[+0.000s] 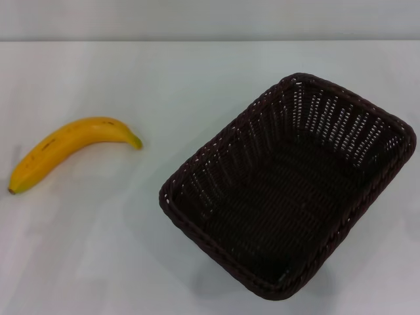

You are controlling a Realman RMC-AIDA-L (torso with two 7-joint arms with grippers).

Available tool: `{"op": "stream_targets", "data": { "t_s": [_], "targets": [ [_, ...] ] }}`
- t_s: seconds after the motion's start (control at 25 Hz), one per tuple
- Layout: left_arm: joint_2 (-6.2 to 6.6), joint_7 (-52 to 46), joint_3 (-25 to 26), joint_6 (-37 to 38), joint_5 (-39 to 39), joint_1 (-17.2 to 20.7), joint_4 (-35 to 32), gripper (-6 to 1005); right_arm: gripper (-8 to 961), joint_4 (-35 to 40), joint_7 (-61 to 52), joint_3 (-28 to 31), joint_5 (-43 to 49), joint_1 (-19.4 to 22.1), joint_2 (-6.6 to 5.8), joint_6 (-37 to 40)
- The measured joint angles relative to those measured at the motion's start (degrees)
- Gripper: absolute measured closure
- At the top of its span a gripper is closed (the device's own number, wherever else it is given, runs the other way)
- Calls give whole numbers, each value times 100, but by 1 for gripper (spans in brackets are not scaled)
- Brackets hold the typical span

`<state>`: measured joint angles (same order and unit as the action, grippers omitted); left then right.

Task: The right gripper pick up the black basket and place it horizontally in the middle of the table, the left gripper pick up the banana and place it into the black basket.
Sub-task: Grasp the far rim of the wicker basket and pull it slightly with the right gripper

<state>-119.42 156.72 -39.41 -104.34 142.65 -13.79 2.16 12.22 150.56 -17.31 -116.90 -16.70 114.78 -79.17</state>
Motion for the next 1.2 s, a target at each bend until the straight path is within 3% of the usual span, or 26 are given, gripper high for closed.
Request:
{"op": "stream_targets", "data": {
  "t_s": [0.36,0.52,0.6,0.64,0.68,0.76,0.88,1.08,1.2],
  "targets": [
    [-8,-1,0,6,-16,23,15,138,85,24,-13,-44,71,20,0,47],
    [-10,-1,-6,4,-18,17,15,138,85,390,-376,-177,420,-1,2,44],
    [-11,-1,-1,4,-18,8,7,138,85,870,-982,-377,686,-16,0,138],
    [-9,-2,2,4,-15,8,-3,138,85,1585,-1944,-684,1047,-42,-6,459],
    [-7,-2,2,3,-11,7,-11,138,85,1585,-1944,-684,1047,-42,-6,459],
    [1,-9,4,-6,12,10,-26,138,85,2460,-3090,-1133,1538,-55,-18,1057],
    [13,-30,4,-51,47,27,-113,138,84,3690,-4703,-1792,2519,-129,-118,1658],
    [25,-46,4,-19,63,64,-261,138,84,5503,-7492,-2358,4393,-553,-351,1267],
    [38,-52,4,21,65,52,-308,138,85,6356,-9107,-2642,5765,-1084,-565,449]
  ]
}}
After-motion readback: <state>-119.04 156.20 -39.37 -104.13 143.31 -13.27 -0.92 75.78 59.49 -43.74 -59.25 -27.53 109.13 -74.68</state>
